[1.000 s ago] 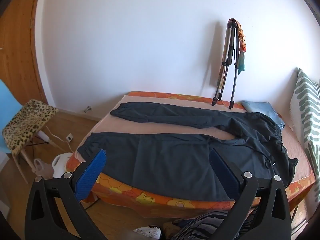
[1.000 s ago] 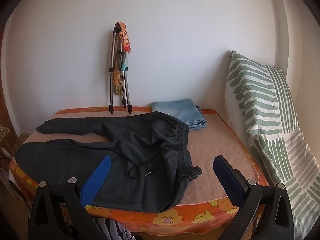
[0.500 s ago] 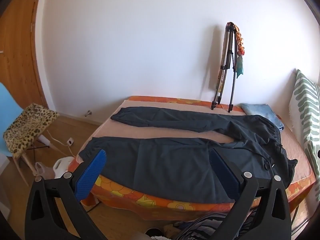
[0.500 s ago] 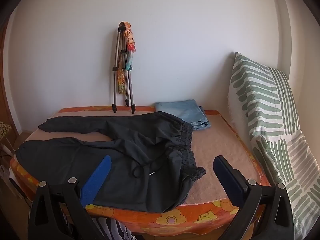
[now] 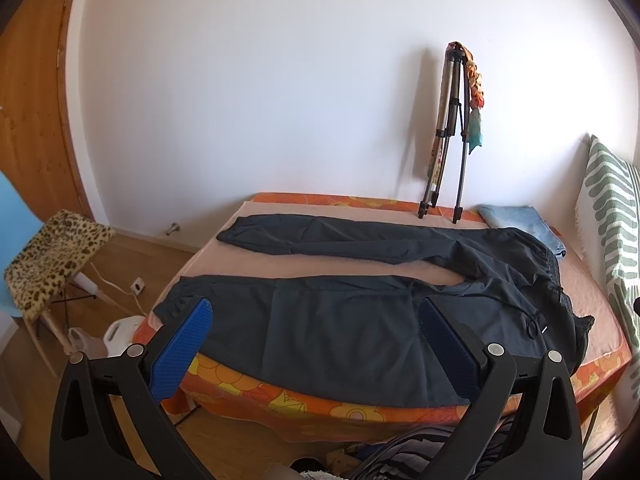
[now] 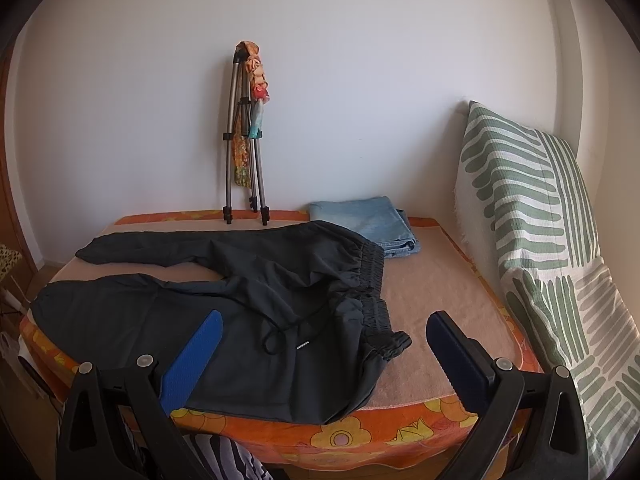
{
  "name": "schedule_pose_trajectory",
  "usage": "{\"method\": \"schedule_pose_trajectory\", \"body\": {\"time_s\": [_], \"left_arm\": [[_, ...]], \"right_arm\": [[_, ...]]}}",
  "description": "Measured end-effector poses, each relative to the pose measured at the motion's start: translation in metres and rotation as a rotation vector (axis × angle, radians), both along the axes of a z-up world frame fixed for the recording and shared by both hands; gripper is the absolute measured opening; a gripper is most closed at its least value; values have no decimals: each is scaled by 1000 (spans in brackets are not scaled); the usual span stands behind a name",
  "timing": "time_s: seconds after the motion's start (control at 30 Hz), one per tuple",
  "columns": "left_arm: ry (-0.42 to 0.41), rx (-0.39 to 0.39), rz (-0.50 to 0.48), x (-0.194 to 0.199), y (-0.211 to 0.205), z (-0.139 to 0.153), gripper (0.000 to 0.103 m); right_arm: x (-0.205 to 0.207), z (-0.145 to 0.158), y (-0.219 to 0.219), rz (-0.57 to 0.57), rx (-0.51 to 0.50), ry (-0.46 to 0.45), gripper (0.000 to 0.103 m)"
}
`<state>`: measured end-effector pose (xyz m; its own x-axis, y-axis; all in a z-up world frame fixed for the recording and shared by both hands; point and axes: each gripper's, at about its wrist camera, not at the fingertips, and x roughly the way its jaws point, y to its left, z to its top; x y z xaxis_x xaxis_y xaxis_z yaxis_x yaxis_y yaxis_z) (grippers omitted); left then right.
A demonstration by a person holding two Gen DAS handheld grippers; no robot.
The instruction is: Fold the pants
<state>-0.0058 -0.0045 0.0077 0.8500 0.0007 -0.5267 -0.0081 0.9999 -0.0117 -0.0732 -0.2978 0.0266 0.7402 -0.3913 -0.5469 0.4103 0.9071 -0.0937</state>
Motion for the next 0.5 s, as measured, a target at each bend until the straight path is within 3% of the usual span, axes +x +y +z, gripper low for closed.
{"method": "schedule_pose_trajectory", "body": {"time_s": [0.5], "left_arm": [[3, 16, -5, 1, -7, -3, 103]], "right_arm": [[3, -3, -2, 6, 0, 5, 103]]}}
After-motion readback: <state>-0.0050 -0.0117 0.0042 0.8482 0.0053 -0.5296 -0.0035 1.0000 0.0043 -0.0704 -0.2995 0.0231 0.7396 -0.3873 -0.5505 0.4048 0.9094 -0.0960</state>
